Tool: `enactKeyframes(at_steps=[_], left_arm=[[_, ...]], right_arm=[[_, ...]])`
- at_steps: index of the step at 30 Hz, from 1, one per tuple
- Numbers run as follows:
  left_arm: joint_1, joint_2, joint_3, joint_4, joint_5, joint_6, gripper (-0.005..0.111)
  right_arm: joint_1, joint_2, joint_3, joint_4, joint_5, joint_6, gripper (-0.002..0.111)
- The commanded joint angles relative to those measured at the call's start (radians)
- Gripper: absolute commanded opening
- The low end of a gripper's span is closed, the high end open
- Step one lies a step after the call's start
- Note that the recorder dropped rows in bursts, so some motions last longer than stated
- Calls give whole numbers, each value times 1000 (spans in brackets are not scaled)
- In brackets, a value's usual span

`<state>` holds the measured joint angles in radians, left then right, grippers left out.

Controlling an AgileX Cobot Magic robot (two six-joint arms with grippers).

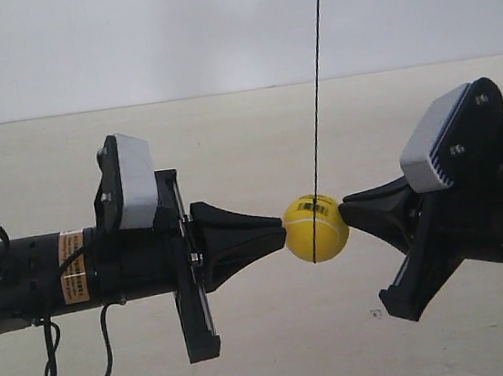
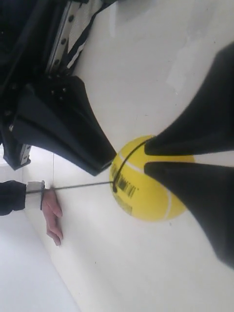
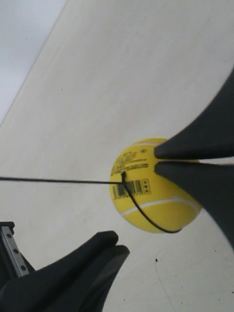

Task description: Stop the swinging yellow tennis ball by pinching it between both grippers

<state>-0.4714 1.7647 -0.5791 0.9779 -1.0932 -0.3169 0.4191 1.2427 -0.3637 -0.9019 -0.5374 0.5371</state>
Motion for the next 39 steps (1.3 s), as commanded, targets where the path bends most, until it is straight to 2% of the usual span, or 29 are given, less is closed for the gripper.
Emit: enactKeyframes(at_steps=[1, 6, 12, 23, 28, 32, 39], left_arm=[[-6, 4, -3, -33, 31, 6, 5], [-6, 25, -16, -36, 39, -22, 5], [-6, 56, -56, 58, 39, -70, 5], [-6, 56, -56, 56, 31, -70, 5], [-1, 54, -56, 53, 33, -70, 5], [18, 9, -56, 52, 84, -80, 5], [21, -129, -43, 52, 183, -215, 5]], right_arm=[[0, -8, 2, 6, 2, 0, 0], [0, -8, 2, 6, 2, 4, 0], [0, -8, 2, 6, 6, 4, 0], [0, -8, 2, 6, 6, 1, 0], [0, -35, 2, 94, 58, -60, 0], [0, -94, 2, 190, 127, -105, 0], [0, -174, 2, 190, 161, -91, 0]])
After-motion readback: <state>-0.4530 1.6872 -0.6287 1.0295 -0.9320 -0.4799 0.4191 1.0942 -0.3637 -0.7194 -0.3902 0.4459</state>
